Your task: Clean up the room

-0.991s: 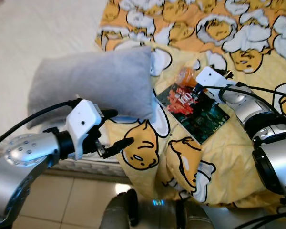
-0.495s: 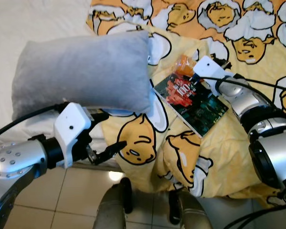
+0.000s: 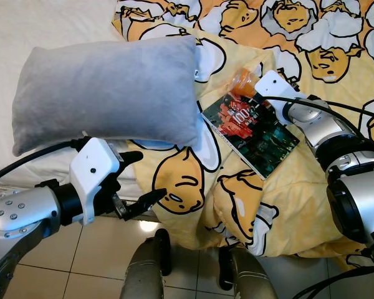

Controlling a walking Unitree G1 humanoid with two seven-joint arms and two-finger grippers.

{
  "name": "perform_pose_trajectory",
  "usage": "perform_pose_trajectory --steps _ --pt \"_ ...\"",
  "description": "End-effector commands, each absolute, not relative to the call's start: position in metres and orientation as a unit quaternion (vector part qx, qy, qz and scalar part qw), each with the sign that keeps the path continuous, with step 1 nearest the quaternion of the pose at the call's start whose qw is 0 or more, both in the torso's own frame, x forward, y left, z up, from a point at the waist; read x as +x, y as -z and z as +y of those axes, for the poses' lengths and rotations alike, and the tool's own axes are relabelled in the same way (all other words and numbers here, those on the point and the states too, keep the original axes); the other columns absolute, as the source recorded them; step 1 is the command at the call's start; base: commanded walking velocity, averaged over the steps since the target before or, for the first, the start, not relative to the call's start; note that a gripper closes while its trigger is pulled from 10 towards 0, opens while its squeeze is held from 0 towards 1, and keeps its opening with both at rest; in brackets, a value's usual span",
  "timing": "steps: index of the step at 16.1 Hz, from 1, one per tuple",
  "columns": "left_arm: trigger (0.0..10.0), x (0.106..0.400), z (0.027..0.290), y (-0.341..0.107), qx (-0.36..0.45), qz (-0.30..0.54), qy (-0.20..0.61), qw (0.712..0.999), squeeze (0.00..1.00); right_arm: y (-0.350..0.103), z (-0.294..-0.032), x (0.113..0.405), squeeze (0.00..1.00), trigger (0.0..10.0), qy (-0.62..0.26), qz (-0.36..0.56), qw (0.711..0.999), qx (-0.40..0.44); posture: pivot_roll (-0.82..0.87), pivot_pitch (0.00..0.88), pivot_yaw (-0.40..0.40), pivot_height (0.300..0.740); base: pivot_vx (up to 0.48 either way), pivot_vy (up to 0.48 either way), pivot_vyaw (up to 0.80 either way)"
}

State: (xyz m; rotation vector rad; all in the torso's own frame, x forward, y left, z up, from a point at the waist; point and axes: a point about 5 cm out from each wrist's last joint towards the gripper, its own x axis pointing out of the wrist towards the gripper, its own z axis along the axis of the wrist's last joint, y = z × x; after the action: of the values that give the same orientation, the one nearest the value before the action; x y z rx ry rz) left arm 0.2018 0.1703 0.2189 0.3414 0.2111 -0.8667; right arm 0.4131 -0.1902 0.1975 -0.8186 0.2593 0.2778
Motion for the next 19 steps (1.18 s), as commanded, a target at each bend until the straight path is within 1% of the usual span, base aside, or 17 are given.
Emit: perform_pose_trajectory --steps 1,5,7,9,10,12,13,14,15,16,17,18,19 --pt "10.0 0.198 0.168 -0.219 0.168 0.107 0.423 0.884 0.0 -0.19 -0.192 0.411 0.0 0.0 -0.137 0.146 0.902 -0.382 0.23 0.376 0.045 0.74 0.0 0.0 0.0" --pt "10.0 0.2 0.166 -0.217 0.165 0.104 0.421 0.886 0.0 -0.197 -0.193 0.413 0.0 0.0 -0.133 0.135 0.91 -0.368 0.2 0.352 0.034 0.74 0.0 0.0 0.0" --pt "10.0 0.203 0.164 -0.215 0.153 0.093 0.41 0.894 0.0 -0.21 -0.199 0.415 0.0 0.0 -0.115 0.109 0.936 -0.314 0.16 0.323 0.016 0.74 0.0 0.0 0.0" --pt "10.0 0.208 0.16 -0.215 0.131 0.074 0.39 0.909 0.0 -0.226 -0.212 0.415 0.0 0.0 -0.092 0.063 0.968 -0.226 0.13 0.291 0.012 0.74 0.0 0.0 0.0" --pt "10.0 0.21 0.158 -0.214 0.128 0.067 0.385 0.912 0.0 -0.231 -0.217 0.414 0.0 0.0 -0.087 0.043 0.978 -0.186 0.12 0.267 0.013 0.74 0.0 0.0 0.0" --pt "10.0 0.216 0.156 -0.211 0.12 0.057 0.365 0.922 0.0 -0.239 -0.231 0.41 0.0 0.0 -0.087 -0.008 0.989 -0.12 0.07 0.225 0.024 0.74 0.0 0.0 0.0" --pt "10.0 0.223 0.156 -0.206 0.115 0.059 0.338 0.932 0.0 -0.238 -0.241 0.404 0.0 0.0 -0.084 -0.039 0.992 -0.089 0.04 0.204 0.033 0.74 0.0 0.0 0.0" --pt "10.0 0.226 0.157 -0.203 0.113 0.057 0.322 0.938 0.0 -0.236 -0.246 0.401 0.0 0.0 -0.079 -0.055 0.993 -0.067 0.03 0.194 0.034 0.74 0.0 0.0 0.0" --pt "10.0 0.23 0.16 -0.202 0.098 0.051 0.288 0.951 0.0 -0.229 -0.249 0.393 0.0 0.0 -0.075 -0.073 0.993 -0.05 0.01 0.18 0.041 0.74 0.0 0.0 0.0" --pt "10.0 0.232 0.163 -0.198 0.091 0.048 0.258 0.961 0.0 -0.218 -0.249 0.379 0.0 1.6 -0.069 -0.083 0.994 -0.032 -0.02 0.165 0.042 0.74 0.0 0.0 0.0" --pt "10.0 0.232 0.164 -0.197 0.09 0.046 0.251 0.963 0.0 -0.214 -0.248 0.372 0.0 1.6 -0.067 -0.086 0.994 -0.027 -0.02 0.165 0.042 0.74 0.0 0.0 0.0" --pt "10.0 0.231 0.165 -0.193 0.079 0.053 0.234 0.967 0.0 -0.206 -0.245 0.359 0.0 10.0 -0.063 -0.089 0.994 -0.01 -0.04 0.137 0.04 0.74 0.0 0.0 0.0" --pt "10.0 0.229 0.167 -0.183 0.061 0.055 0.185 0.979 0.0 -0.188 -0.232 0.322 0.0 10.0 -0.047 -0.083 0.995 0.04 -0.05 0.112 0.039 0.74 0.0 0.0 0.0"
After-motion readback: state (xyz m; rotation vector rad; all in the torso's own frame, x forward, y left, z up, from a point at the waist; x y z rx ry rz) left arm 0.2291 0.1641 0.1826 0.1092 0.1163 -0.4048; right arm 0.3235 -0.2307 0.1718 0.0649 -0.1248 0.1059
